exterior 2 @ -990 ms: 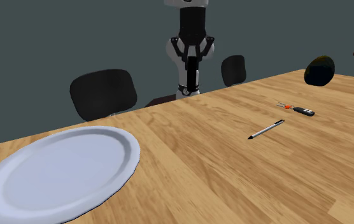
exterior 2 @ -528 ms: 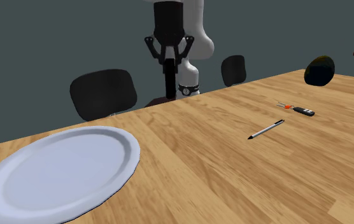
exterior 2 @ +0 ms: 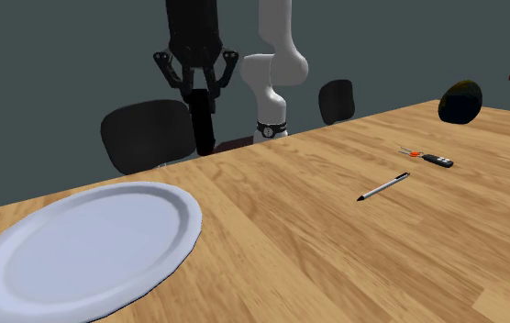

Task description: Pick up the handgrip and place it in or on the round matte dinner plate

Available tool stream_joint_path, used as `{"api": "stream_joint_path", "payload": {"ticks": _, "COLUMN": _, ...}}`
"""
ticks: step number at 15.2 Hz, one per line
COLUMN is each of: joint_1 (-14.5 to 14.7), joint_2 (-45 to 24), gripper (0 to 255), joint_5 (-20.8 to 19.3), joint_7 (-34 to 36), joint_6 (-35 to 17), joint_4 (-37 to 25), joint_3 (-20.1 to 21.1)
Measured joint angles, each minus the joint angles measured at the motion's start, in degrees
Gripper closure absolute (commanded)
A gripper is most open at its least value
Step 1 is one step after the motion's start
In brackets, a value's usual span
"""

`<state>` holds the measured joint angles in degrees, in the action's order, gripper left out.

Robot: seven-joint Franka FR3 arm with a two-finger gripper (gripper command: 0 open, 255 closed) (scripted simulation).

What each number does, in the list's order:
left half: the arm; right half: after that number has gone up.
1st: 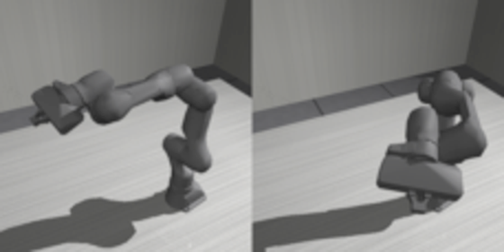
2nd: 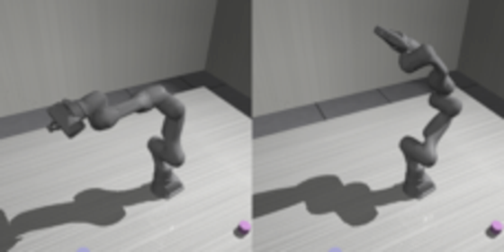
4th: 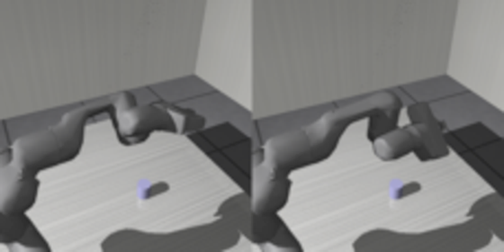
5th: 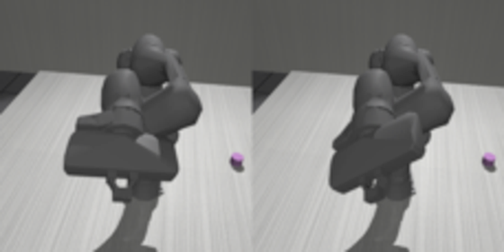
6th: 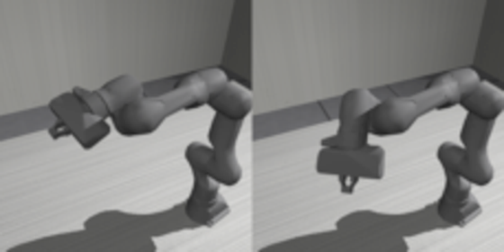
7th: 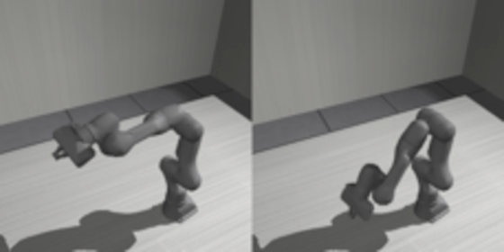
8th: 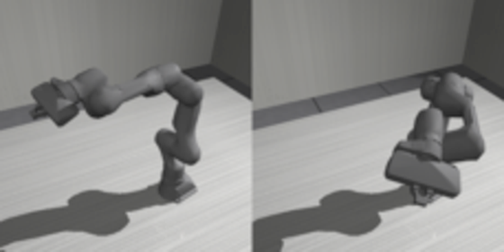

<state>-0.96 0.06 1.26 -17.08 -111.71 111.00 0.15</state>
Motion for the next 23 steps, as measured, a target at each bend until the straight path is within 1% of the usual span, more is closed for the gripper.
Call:
{"api": "stream_joint_path", "payload": {"ticks": 5, "joint_1": -1.58, "joint_2": -10.66, "gripper": 255, "joint_5": 0.22, "joint_7": -2.84, "joint_6": 3.63, "joint_4": -14.23, "joint_3": -1.32}}
{"api": "stream_joint_path", "payload": {"ticks": 7, "joint_1": -2.41, "joint_2": -15.45, "gripper": 255, "joint_5": 0.45, "joint_7": -4.14, "joint_6": 5.56, "joint_4": -20.92, "joint_3": -1.79}}
{"api": "stream_joint_path", "payload": {"ticks": 11, "joint_1": -3.94, "joint_2": -25.68, "gripper": 255, "joint_5": 0.95, "joint_7": -5.99, "joint_6": 10.93, "joint_4": -36.44, "joint_3": -2.36}}
{"api": "stream_joint_path", "payload": {"ticks": 12, "joint_1": -4.31, "joint_2": -28.70, "gripper": 255, "joint_5": 1.09, "joint_7": -6.35, "joint_6": 12.35, "joint_4": -40.90, "joint_3": -2.41}}
{"api": "stream_joint_path", "payload": {"ticks": 13, "joint_1": -4.86, "joint_2": -32.37, "gripper": 255, "joint_5": 1.25, "joint_7": -6.82, "joint_6": 14.64, "joint_4": -46.84, "joint_3": -2.50}}
{"api": "stream_joint_path", "payload": {"ticks": 14, "joint_1": -5.17, "joint_2": -34.48, "gripper": 255, "joint_5": 1.33, "joint_7": -7.06, "joint_6": 15.68, "joint_4": -49.98, "joint_3": -2.54}}
{"api": "stream_joint_path", "payload": {"ticks": 16, "joint_1": -5.32, "joint_2": -35.90, "gripper": 255, "joint_5": 1.39, "joint_7": -7.23, "joint_6": 15.34, "joint_4": -51.04, "joint_3": -2.54}}
{"api": "stream_joint_path", "payload": {"ticks": 18, "joint_1": -5.31, "joint_2": -36.25, "gripper": 255, "joint_5": 1.40, "joint_7": -7.27, "joint_6": 14.15, "joint_4": -50.19, "joint_3": -2.53}}
{"api": "stream_joint_path", "payload": {"ticks": 20, "joint_1": -5.19, "joint_2": -35.56, "gripper": 255, "joint_5": 1.39, "joint_7": -7.26, "joint_6": 12.17, "joint_4": -47.53, "joint_3": -2.52}}
{"api": "stream_joint_path", "payload": {"ticks": 21, "joint_1": -5.13, "joint_2": -36.07, "gripper": 255, "joint_5": 1.40, "joint_7": -7.19, "joint_6": 11.57, "joint_4": -47.45, "joint_3": -2.50}}
{"api": "stream_joint_path", "payload": {"ticks": 23, "joint_1": -5.16, "joint_2": -35.59, "gripper": 255, "joint_5": 1.41, "joint_7": -7.33, "joint_6": 9.78, "joint_4": -45.16, "joint_3": -2.52}}
